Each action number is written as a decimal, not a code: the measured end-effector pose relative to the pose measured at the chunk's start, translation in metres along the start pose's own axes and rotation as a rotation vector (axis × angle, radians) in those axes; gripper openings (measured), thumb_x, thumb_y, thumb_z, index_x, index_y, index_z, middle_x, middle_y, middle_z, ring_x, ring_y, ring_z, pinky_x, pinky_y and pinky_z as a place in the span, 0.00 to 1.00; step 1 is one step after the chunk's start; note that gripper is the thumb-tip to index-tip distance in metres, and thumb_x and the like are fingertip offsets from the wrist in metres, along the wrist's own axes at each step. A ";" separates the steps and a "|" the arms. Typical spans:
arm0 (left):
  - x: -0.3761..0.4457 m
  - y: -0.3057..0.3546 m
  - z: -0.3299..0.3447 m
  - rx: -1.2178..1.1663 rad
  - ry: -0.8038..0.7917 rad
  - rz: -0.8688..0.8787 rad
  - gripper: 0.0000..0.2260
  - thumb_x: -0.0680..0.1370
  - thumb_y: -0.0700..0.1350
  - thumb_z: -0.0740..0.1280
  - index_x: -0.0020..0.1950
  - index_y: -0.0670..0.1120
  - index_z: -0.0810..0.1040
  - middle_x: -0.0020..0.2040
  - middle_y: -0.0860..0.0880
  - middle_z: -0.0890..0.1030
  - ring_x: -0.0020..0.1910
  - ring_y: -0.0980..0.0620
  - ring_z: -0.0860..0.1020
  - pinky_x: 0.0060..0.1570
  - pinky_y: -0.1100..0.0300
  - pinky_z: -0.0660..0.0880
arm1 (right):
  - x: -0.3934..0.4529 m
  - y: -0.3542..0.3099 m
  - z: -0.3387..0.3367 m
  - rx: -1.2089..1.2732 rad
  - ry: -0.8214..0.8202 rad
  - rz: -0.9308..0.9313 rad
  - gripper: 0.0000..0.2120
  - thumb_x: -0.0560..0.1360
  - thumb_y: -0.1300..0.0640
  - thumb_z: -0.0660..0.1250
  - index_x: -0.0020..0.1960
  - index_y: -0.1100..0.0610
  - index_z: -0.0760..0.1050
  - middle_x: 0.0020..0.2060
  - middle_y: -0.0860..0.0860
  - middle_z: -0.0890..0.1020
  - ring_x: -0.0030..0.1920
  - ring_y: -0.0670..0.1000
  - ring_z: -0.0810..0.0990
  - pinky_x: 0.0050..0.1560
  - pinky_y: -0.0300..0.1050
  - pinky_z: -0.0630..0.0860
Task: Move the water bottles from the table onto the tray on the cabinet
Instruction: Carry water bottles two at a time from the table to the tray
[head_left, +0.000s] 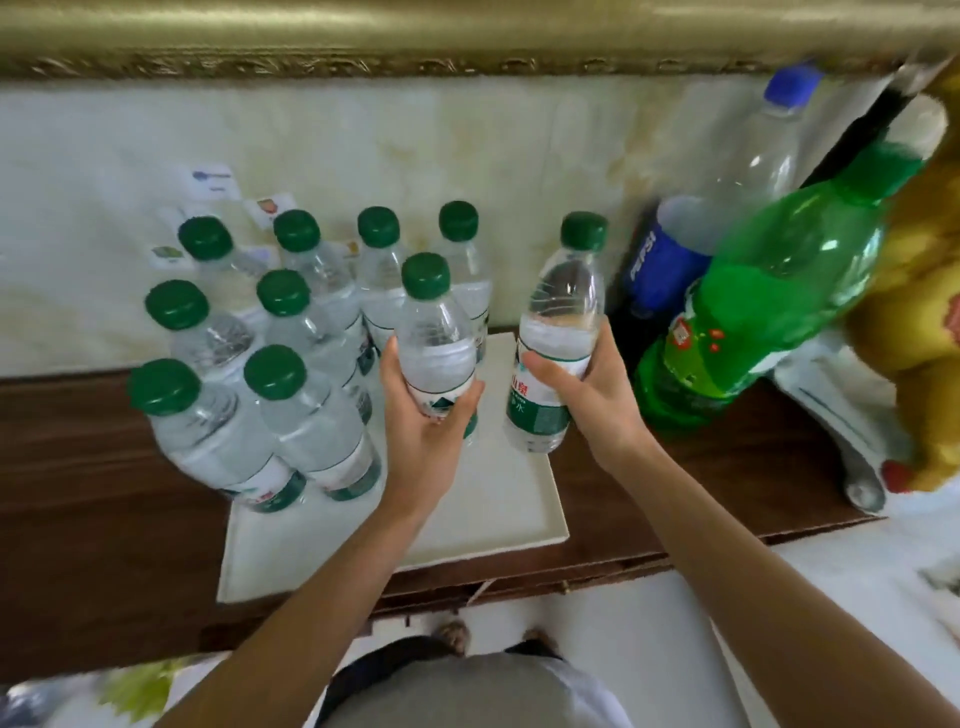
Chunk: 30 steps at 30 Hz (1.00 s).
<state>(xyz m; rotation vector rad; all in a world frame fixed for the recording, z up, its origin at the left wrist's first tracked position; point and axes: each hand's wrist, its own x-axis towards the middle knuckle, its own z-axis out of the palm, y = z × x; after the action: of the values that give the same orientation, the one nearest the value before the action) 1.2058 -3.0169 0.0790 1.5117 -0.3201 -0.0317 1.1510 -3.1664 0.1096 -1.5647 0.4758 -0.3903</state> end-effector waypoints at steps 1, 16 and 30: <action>-0.002 -0.001 0.002 0.014 0.046 0.003 0.33 0.73 0.34 0.72 0.73 0.44 0.61 0.67 0.49 0.74 0.66 0.57 0.74 0.65 0.63 0.71 | 0.006 0.003 -0.002 0.010 -0.045 0.000 0.24 0.70 0.62 0.74 0.60 0.48 0.69 0.53 0.44 0.81 0.50 0.39 0.82 0.45 0.32 0.77; -0.015 -0.011 0.012 0.270 0.327 0.002 0.36 0.71 0.40 0.75 0.74 0.43 0.60 0.70 0.46 0.71 0.70 0.49 0.70 0.69 0.44 0.68 | 0.041 0.024 -0.002 -0.195 -0.501 -0.057 0.32 0.65 0.56 0.78 0.62 0.44 0.66 0.58 0.44 0.79 0.58 0.42 0.78 0.59 0.46 0.76; 0.023 0.109 -0.023 1.214 -0.206 0.181 0.29 0.72 0.48 0.74 0.70 0.48 0.69 0.64 0.45 0.75 0.59 0.44 0.76 0.53 0.50 0.75 | 0.026 0.022 -0.003 -0.634 -0.433 -0.087 0.38 0.63 0.54 0.80 0.68 0.53 0.68 0.63 0.51 0.78 0.63 0.53 0.75 0.63 0.47 0.71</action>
<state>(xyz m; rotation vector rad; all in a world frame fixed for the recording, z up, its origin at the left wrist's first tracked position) 1.2136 -2.9925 0.1893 2.6790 -0.7128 0.1844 1.1702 -3.1832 0.0865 -2.2197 0.1957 0.0572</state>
